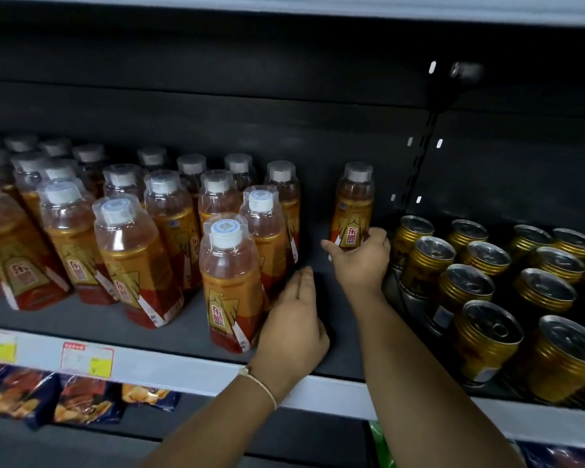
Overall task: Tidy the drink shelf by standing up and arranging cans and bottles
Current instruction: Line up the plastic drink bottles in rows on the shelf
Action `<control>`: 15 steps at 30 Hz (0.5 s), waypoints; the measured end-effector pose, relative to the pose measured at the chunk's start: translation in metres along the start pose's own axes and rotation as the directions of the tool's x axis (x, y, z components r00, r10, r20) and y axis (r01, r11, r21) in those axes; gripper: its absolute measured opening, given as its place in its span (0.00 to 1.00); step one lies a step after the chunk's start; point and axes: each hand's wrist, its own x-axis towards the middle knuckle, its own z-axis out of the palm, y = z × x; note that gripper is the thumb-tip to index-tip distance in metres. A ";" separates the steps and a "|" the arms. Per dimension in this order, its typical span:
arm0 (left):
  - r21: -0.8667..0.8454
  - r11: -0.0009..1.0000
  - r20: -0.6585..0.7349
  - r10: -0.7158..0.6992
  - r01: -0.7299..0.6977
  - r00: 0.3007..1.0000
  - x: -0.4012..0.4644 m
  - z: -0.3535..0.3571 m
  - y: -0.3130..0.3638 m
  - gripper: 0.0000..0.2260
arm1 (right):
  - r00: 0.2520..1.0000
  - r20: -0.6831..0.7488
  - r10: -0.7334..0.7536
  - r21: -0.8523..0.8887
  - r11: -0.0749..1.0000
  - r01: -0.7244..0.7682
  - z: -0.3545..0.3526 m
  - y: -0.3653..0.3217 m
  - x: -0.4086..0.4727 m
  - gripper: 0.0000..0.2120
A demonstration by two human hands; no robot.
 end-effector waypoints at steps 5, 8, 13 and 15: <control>0.013 1.000 -0.015 0.006 -0.006 1.000 0.001 0.003 -0.001 0.33 | 0.999 -0.035 0.012 0.011 1.000 -0.012 -0.002 0.001 0.003 0.41; 0.005 1.000 -0.028 0.014 -0.013 1.000 0.002 0.005 -0.002 0.33 | 1.000 -0.024 0.007 0.006 1.000 -0.007 -0.003 0.001 0.004 0.40; 0.002 1.000 -0.052 0.009 -0.009 0.999 0.003 0.007 -0.003 0.33 | 1.000 0.003 0.020 -0.018 1.000 -0.020 -0.005 0.000 0.004 0.41; -0.002 1.000 -0.052 0.014 -0.015 0.999 0.003 0.008 -0.003 0.33 | 1.000 0.010 0.018 -0.028 0.999 -0.017 -0.005 0.000 0.004 0.41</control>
